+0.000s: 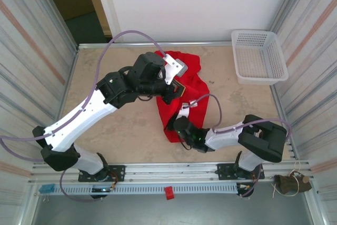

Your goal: Fold the inside-out t-shirt

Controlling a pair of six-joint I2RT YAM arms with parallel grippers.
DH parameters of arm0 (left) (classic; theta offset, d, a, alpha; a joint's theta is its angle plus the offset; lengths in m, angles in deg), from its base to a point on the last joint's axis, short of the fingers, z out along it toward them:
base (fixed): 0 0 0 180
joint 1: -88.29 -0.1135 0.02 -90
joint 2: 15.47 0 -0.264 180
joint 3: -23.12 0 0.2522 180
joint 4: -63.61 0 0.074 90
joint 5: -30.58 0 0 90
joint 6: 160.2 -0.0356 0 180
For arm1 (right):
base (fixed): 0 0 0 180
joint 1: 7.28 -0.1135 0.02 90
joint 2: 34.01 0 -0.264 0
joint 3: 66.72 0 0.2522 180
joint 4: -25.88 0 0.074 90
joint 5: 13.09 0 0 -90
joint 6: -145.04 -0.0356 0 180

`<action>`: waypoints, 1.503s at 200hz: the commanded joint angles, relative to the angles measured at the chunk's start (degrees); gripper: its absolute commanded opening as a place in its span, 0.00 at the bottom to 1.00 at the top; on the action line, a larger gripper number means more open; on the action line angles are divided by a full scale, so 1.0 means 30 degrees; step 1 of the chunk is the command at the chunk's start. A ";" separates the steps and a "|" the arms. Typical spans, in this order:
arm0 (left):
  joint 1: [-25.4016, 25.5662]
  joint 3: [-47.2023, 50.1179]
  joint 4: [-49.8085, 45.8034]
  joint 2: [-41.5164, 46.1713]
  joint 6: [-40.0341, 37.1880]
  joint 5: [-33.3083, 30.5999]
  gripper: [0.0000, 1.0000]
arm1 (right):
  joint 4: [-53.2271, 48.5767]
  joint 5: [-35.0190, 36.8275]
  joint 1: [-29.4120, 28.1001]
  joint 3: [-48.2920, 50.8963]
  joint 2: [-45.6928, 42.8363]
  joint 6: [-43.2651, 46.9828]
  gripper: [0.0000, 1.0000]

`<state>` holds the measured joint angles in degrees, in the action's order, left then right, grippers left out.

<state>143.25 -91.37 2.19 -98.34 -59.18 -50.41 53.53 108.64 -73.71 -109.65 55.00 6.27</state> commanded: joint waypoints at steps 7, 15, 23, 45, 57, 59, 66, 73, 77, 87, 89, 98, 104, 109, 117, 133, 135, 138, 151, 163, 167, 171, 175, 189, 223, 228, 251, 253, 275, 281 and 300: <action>-0.0015 -0.0632 -0.0381 -0.0033 0.0089 0.0106 0.00 | -0.0643 0.2179 -0.1031 -0.0457 0.0245 0.0982 0.00; -0.0009 -0.0628 -0.0344 -0.0004 0.0127 0.0107 0.00 | -0.0905 0.2169 -0.1115 -0.0647 0.0346 0.1009 0.00; -0.0026 -0.0639 -0.0315 0.0004 0.0121 0.0143 0.00 | -0.1162 0.2187 -0.1102 -0.0870 0.0456 0.1136 0.00; -0.0013 -0.0672 -0.0359 -0.0025 0.0111 0.0167 0.00 | -0.2681 0.1624 -0.0509 -0.2149 0.0800 0.1598 0.00; -0.0010 -0.0754 -0.0430 -0.0062 0.0155 0.0272 0.00 | -0.3280 0.1555 -0.0307 -0.2904 0.1085 0.2362 0.00; -0.0009 -0.0758 -0.0446 -0.0062 0.0160 0.0290 0.00 | -0.3474 0.1554 -0.0263 -0.3029 0.1090 0.2413 0.00; -0.0025 -0.0769 -0.0483 -0.0062 0.0160 0.0277 0.00 | -0.4155 0.1672 -0.0133 -0.3368 0.1091 0.2571 0.00; -0.0026 -0.0816 -0.0542 -0.0062 0.0111 0.0217 0.00 | -0.4391 0.2041 -0.0064 -0.3448 0.0979 0.2878 0.00; -0.0014 -0.0818 -0.0574 -0.0044 0.0117 0.0170 0.00 | -0.4293 0.2280 -0.0062 -0.3363 0.0870 0.3130 0.00; -0.0021 -0.0818 -0.0621 -0.0033 0.0083 0.0059 0.00 | -0.3207 0.2992 -0.0196 -0.2692 0.0386 0.4059 0.00; -0.0012 -0.0818 -0.0618 -0.0033 0.0077 0.0031 0.00 | -0.2987 0.3151 -0.0227 -0.2544 0.0248 0.4229 0.00; -0.0010 -0.0819 -0.0622 -0.0033 0.0032 0.0006 0.00 | -0.2363 0.3549 -0.0309 -0.1959 -0.0278 0.4891 0.00; -0.0009 -0.0789 -0.0623 -0.0033 0.0016 -0.0040 0.00 | -0.2129 0.3869 -0.0414 -0.1742 -0.0632 0.5257 0.00; -0.0015 -0.0766 -0.0608 -0.0055 -0.0013 -0.0072 0.00 | -0.1841 0.4154 -0.0547 -0.1548 -0.0898 0.5695 0.00; -0.0024 -0.0765 -0.0635 -0.0084 -0.0063 -0.0097 0.00 | -0.1378 0.4871 -0.0823 -0.1233 -0.1256 0.6334 0.00; -0.0018 -0.0787 -0.0714 -0.0092 -0.0092 -0.0103 0.00 | -0.1526 0.5487 -0.0627 -0.0443 -0.2181 0.6003 0.00; -0.0012 -0.0767 -0.0737 -0.0091 -0.0077 -0.0104 0.00 | -0.1600 0.5496 -0.0540 -0.0355 -0.2283 0.5865 0.00; -0.0013 -0.0761 -0.0726 -0.0069 -0.0095 -0.0098 0.00 | -0.1716 0.5555 -0.0419 -0.0187 -0.2433 0.5683 0.00; -0.0009 -0.0659 -0.0740 0.0050 -0.0101 -0.0023 0.00 | -0.1798 0.5660 0.0075 0.0567 -0.3074 0.5181 0.00; -0.0033 -0.0549 -0.0754 0.0183 -0.0072 -0.0012 0.00 | -0.1886 0.5629 0.0317 0.1024 -0.3679 0.5313 0.00; -0.0018 -0.0518 -0.0754 0.0222 -0.0070 0.0005 0.00 | -0.1865 0.5639 0.0318 0.1082 -0.3851 0.5578 0.00; -0.0012 -0.0494 -0.0765 0.0256 -0.0072 -0.0005 0.00 | -0.1850 0.5620 0.0251 0.1106 -0.3957 0.5910 0.00; -0.0017 -0.0460 -0.0755 0.0286 -0.0065 -0.0003 0.00 | -0.1824 0.5647 0.0171 0.1131 -0.4063 0.6197 0.00; -0.0011 -0.0407 -0.0729 0.0319 -0.0095 0.0000 0.00 | -0.1557 0.5684 -0.0463 0.1142 -0.4295 0.7857 0.00; -0.0025 -0.0362 -0.0639 0.0231 -0.0123 0.0090 0.00 | -0.1023 0.7054 -0.2792 0.0806 -0.3867 1.1532 0.00; -0.0017 -0.0377 -0.0615 0.0203 -0.0130 0.0080 0.00 | -0.1058 0.7208 -0.3038 0.0695 -0.3729 1.1722 0.00; -0.0024 -0.0349 -0.0579 0.0143 -0.0144 0.0105 0.00 | -0.0748 0.7740 -0.3955 0.0009 -0.2744 1.2624 0.00; -0.0035 -0.0335 -0.0579 0.0143 -0.0156 0.0123 0.00 | -0.0717 0.7751 -0.4002 -0.0059 -0.2636 1.2683 0.00; -0.0009 -0.0253 -0.0681 0.0256 -0.0144 0.0152 0.00 | -0.0676 0.7801 -0.3985 -0.0581 -0.1441 1.2361 0.00; -0.0010 -0.0244 -0.0717 0.0314 -0.0159 0.0140 0.00 | -0.0603 0.7736 -0.3846 -0.0608 -0.1232 1.2211 0.00; -0.0012 -0.0069 -0.0773 0.0602 -0.0123 0.0104 0.00 | -0.0757 0.7114 -0.3019 -0.0526 -0.1047 1.1490 0.00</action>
<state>143.25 -91.78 0.33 -98.54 -59.22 -50.43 50.49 129.36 -85.12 -110.37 50.92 41.15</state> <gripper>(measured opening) 0.045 0.043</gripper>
